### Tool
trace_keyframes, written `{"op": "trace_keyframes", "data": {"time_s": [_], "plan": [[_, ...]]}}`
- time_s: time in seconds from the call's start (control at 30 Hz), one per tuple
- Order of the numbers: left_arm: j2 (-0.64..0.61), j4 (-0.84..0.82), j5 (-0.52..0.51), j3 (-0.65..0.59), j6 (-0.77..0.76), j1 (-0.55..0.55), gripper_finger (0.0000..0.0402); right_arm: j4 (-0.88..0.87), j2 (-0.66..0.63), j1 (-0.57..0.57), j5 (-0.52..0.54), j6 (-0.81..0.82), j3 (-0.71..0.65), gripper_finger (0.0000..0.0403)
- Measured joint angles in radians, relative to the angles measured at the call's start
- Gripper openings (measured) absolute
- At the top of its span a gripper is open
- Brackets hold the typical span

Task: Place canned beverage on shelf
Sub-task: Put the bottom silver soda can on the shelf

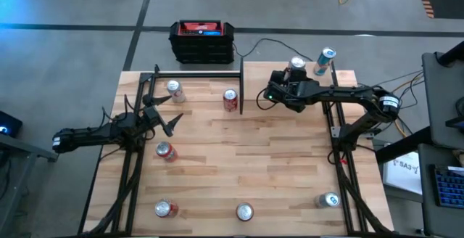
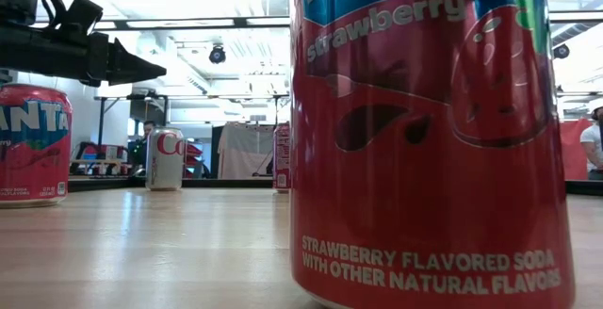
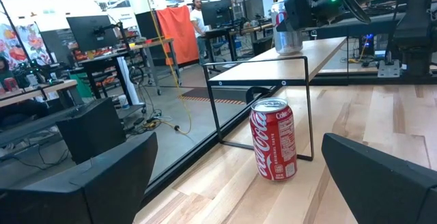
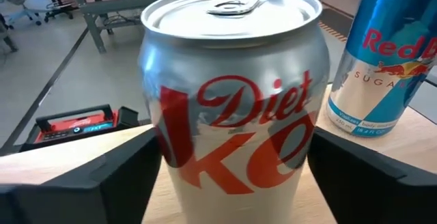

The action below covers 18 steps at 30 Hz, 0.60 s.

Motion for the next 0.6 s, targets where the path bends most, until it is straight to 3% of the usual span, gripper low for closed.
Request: {"op": "trace_keyframes", "data": {"time_s": [0.2,0.6], "plan": [[0.0,0.0,0.0,0.0,0.0,0.0,0.0399,-0.002,0.0,0.0,0.001,-0.001,0.0,0.0281],[0.0,0.0,0.0,0.0,0.0,0.0,0.0399,-0.057,0.0,0.0,0.016,0.006,0.0,0.0296]]}}
